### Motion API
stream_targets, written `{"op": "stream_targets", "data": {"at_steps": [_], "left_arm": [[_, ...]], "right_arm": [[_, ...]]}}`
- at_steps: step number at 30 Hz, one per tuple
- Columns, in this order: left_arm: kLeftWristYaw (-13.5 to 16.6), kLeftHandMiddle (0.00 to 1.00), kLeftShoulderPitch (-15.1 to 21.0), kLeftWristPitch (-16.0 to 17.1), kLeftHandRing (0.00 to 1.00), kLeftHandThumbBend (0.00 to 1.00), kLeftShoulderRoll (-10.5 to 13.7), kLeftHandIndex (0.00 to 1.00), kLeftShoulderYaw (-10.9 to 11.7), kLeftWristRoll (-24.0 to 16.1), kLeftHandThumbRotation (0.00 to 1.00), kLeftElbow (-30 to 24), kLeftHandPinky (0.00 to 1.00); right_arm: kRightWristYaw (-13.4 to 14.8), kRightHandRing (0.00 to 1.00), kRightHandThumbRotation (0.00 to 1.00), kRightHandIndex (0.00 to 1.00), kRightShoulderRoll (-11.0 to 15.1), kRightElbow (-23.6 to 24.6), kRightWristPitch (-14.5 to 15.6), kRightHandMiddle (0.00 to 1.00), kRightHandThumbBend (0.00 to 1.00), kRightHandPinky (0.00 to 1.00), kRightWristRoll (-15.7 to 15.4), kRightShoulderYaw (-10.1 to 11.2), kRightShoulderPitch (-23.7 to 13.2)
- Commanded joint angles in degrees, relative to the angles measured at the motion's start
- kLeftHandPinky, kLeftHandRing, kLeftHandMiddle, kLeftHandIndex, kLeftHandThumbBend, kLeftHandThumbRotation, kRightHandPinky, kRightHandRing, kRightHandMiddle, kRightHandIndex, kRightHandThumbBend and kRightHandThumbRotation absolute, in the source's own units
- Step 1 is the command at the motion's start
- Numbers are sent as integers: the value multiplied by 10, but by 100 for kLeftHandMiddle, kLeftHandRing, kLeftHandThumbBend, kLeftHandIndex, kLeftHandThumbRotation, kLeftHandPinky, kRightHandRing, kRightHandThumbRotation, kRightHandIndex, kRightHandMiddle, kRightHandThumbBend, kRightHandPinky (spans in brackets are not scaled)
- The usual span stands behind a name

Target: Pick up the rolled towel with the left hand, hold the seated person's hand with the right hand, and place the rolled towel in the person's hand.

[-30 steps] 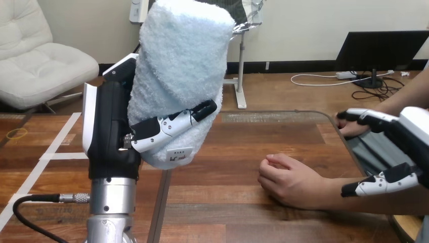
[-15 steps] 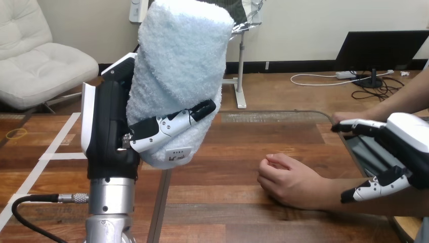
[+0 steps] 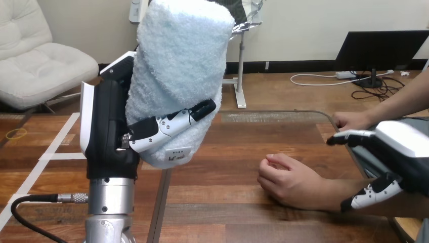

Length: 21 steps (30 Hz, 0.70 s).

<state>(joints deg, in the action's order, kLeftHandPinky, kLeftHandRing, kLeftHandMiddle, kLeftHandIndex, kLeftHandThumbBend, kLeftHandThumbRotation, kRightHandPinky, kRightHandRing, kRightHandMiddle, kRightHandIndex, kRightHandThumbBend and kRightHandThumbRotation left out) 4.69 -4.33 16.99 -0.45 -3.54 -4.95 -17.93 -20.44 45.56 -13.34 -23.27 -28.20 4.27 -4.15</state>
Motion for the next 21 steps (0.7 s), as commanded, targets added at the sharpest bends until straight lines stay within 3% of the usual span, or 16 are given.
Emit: {"op": "stream_targets", "data": {"at_steps": [1,21], "left_arm": [[-1,30,40,15,24,51,-6,35,3,6,0,-7,17],[-4,30,42,11,23,51,-9,34,5,10,0,-10,17]], "right_arm": [[10,83,19,82,25,-16,-6,84,100,81,-14,-16,-62],[35,80,18,79,20,-88,-12,82,100,78,-75,-69,-107]]}}
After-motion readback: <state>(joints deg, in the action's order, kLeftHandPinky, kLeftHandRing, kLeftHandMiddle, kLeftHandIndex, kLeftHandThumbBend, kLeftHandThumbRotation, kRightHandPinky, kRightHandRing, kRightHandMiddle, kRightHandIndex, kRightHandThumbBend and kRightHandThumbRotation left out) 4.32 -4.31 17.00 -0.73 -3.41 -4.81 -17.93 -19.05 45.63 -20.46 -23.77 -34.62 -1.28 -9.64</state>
